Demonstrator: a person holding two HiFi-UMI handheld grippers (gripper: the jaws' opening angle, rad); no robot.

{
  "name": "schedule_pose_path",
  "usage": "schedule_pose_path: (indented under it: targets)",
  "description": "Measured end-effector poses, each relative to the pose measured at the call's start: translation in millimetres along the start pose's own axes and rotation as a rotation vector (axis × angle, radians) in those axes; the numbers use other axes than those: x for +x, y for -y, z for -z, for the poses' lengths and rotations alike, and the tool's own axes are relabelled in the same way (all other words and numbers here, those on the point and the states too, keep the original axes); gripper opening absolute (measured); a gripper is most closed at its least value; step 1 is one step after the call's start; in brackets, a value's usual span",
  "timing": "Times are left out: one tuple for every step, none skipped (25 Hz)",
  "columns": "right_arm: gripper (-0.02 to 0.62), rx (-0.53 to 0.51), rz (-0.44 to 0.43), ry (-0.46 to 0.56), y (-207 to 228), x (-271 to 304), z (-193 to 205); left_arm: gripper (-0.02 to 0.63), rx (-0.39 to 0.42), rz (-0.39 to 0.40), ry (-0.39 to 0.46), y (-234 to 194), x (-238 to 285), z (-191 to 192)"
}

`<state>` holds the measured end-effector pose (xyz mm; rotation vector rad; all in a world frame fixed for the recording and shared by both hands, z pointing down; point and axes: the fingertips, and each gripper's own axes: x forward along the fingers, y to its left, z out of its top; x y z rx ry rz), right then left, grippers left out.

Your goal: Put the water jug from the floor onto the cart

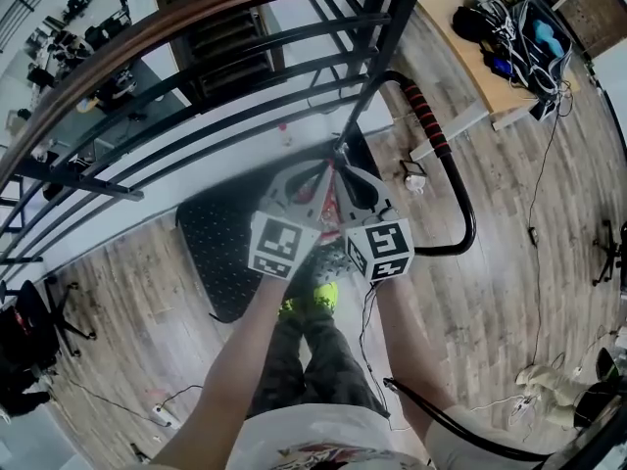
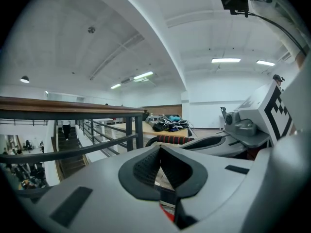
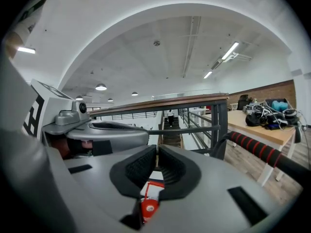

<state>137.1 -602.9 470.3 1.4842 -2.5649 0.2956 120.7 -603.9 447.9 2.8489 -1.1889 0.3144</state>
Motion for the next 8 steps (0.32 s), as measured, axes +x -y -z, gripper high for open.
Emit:
schedule_pose_path:
  targets:
    - [0.029, 0.001, 0.001, 0.000, 1.1, 0.4, 0.2, 0.011, 0.000, 0.002, -0.003, 0.9, 1.2, 0.8]
    - [0.029, 0.003, 0.003, -0.001, 2.1, 0.5, 1.0, 0.011, -0.001, 0.003, -0.006, 1.6, 2.1, 2.0]
    - [0.029, 0.003, 0.003, -0.003, 3.1, 0.7, 1.9, 0.011, -0.003, 0.002, -0.007, 1.9, 2.5, 3.0]
    - [0.029, 0.003, 0.004, -0.004, 3.8, 0.8, 2.9, 0.011, -0.005, 0.000, -0.008, 1.8, 2.6, 3.7]
    - [0.029, 0.003, 0.004, -0.007, 4.4, 0.8, 3.9, 0.011, -0.007, -0.002, -0.008, 1.7, 2.5, 4.3]
    - [0.029, 0.003, 0.005, -0.009, 4.9, 0.8, 4.8, 0.011, -0.008, -0.003, -0.009, 1.6, 2.3, 4.9]
    - [0.029, 0.003, 0.006, -0.011, 5.3, 0.6, 5.7, 0.011, -0.008, -0.004, -0.010, 1.6, 2.0, 5.6]
    - [0.029, 0.004, 0.007, -0.013, 5.8, 0.4, 6.6, 0.011, -0.009, -0.004, -0.011, 1.7, 1.8, 6.4]
